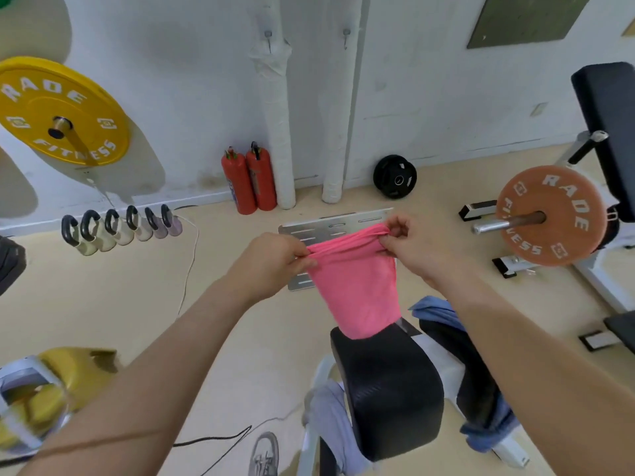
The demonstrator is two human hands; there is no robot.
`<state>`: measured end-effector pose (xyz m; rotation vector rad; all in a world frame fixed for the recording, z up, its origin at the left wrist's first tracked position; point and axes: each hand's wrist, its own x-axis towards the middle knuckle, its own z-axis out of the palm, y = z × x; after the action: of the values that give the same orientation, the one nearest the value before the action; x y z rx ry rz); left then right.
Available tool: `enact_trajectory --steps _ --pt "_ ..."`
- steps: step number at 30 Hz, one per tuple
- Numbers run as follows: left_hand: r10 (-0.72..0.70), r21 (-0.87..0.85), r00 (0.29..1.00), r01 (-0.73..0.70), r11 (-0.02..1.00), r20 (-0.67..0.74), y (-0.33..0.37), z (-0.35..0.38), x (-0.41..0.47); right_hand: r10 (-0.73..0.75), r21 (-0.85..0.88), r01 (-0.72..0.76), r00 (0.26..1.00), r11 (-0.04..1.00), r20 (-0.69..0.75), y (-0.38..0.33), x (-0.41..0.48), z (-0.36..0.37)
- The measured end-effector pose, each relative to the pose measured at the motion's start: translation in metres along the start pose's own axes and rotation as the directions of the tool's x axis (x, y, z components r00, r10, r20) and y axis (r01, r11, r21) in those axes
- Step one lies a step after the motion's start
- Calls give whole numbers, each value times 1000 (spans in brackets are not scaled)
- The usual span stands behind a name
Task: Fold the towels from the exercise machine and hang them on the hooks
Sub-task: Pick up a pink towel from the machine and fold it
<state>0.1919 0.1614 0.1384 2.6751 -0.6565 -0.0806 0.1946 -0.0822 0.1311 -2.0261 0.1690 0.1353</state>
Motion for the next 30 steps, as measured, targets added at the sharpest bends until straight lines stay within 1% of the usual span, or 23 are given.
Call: enact_trajectory --steps 2,4,6,7,9,11,13,14,16,18,19,20,21,22,23,24,25,26,29,30 --pt "-52 -125 993 38 991 -105 4 5 13 7 54 -3 998 999 -61 8 10 0" --pt "-126 -263 965 62 963 -232 11 7 25 10 131 8 991 991 -137 12 19 -2" --pt "-151 -331 930 34 943 -335 18 8 32 -30 163 61 982 985 -186 13 22 -7" --pt "-145 -350 921 10 937 -363 20 9 35 -68 150 100 977 984 -203 14 23 -9" --pt "-154 -390 921 3 921 -358 23 15 36 -147 69 167 963 984 -227 19 18 -14" --pt "-156 -386 939 27 922 -306 22 31 31 -207 -39 203 949 978 -238 33 4 -15" --pt "-47 -297 968 -30 955 -247 23 58 22 -242 -154 213 949 965 -204 59 -17 -11" --pt "13 -264 983 -62 963 -185 26 73 14 -214 -204 179 963 963 -166 76 -29 -9" --pt "74 -250 997 -77 965 -21 32 105 -7 -84 -296 54 992 954 -89 113 -55 -5" --pt "95 -252 985 -56 966 143 38 135 -30 42 -385 -47 999 922 -21 146 -82 -3" --pt "119 -249 971 -65 966 207 41 148 -40 85 -422 -73 996 904 9 159 -95 -4" --pt "118 -237 958 -55 970 261 47 157 -48 96 -460 -67 995 885 40 167 -106 -5" --pt "111 -210 946 -47 977 305 53 162 -54 87 -504 -40 994 863 70 173 -115 -6" --pt "118 -153 947 -75 985 297 55 168 -59 73 -553 -2 992 833 106 177 -123 -8" --pt "132 -134 944 -95 986 304 57 175 -64 67 -602 28 989 798 135 179 -130 -9" --pt "138 -150 927 -90 985 350 60 178 -67 65 -650 53 986 758 156 180 -133 -10" --pt "186 -190 899 -118 975 396 61 181 -70 55 -689 83 983 720 176 182 -136 -11" --pt "176 -243 885 -73 967 432 63 184 -72 27 -718 132 978 683 206 183 -139 -11" --pt "154 -261 856 -22 965 494 63 190 -78 -84 -775 319 941 545 328 194 -149 -14" --pt "141 -276 861 -1 961 489 66 191 -80 -99 -784 370 923 499 373 198 -154 -16"
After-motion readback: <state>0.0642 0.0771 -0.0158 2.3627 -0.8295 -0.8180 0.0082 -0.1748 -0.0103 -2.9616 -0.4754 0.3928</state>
